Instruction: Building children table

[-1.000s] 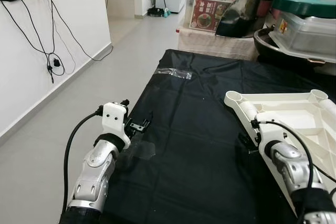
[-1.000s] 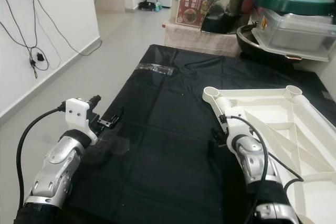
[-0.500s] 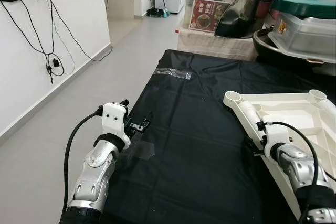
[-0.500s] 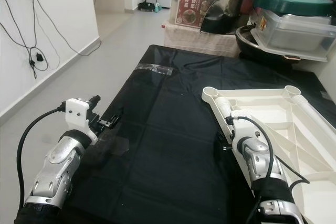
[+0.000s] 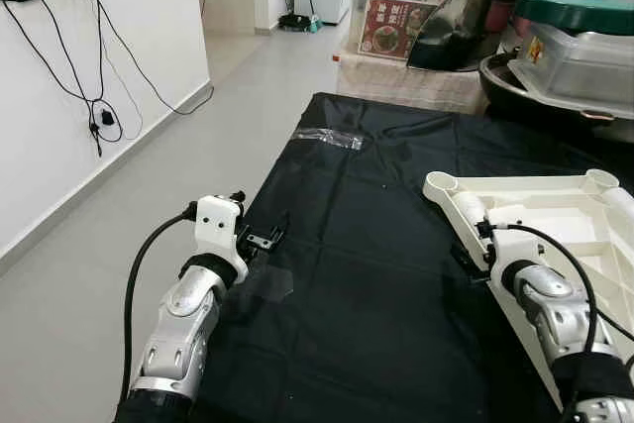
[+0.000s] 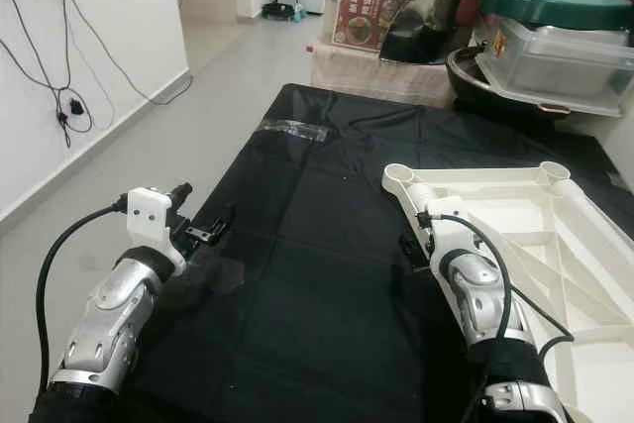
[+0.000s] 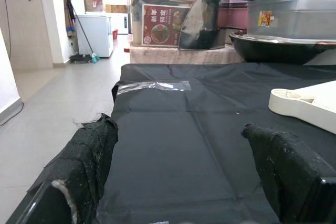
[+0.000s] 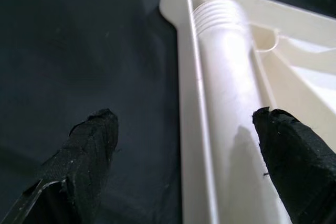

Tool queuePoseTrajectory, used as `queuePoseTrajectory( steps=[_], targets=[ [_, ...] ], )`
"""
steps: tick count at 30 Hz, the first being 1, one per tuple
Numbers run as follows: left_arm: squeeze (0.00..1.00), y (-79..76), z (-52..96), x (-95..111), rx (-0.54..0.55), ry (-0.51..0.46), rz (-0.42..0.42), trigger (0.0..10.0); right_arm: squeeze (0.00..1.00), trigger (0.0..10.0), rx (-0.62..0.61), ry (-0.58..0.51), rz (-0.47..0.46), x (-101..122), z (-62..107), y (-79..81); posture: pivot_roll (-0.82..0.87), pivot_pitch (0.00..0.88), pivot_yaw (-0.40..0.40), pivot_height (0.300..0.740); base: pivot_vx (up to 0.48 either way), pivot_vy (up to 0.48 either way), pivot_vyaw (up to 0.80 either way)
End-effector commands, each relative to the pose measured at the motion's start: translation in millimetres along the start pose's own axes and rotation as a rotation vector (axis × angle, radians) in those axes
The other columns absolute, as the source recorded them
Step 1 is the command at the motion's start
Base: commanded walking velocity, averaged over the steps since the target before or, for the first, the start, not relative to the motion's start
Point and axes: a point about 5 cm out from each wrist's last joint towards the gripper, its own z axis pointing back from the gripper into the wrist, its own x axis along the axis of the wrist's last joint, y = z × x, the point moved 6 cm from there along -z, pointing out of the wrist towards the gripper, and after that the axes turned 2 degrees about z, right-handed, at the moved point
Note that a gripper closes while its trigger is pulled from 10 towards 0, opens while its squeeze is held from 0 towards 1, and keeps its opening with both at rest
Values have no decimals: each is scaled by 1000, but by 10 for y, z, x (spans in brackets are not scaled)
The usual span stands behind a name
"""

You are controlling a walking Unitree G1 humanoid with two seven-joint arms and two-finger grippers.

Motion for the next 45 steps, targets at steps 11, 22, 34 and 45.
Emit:
queuePoseTrajectory(
  steps=[11,22,34,45],
  targets=[
    [0,-40,-15,-42,-13,6,8,10000,0,10000,16,136,-60,-383,18,72,58,0,-83,740,0,0,0],
    [0,-44,-23,-48,-15,12,5,10000,0,10000,92,250,-297,-588,22,197,60,0,-87,740,0,0,0],
    [0,-25,2,-86,-5,27,3,10000,0,0,319,258,-263,-648,78,388,64,0,-98,740,0,0,0],
    [0,-12,-7,-101,-3,35,-5,10000,0,0,609,85,286,-515,344,792,60,0,-95,740,0,0,0]
  ],
)
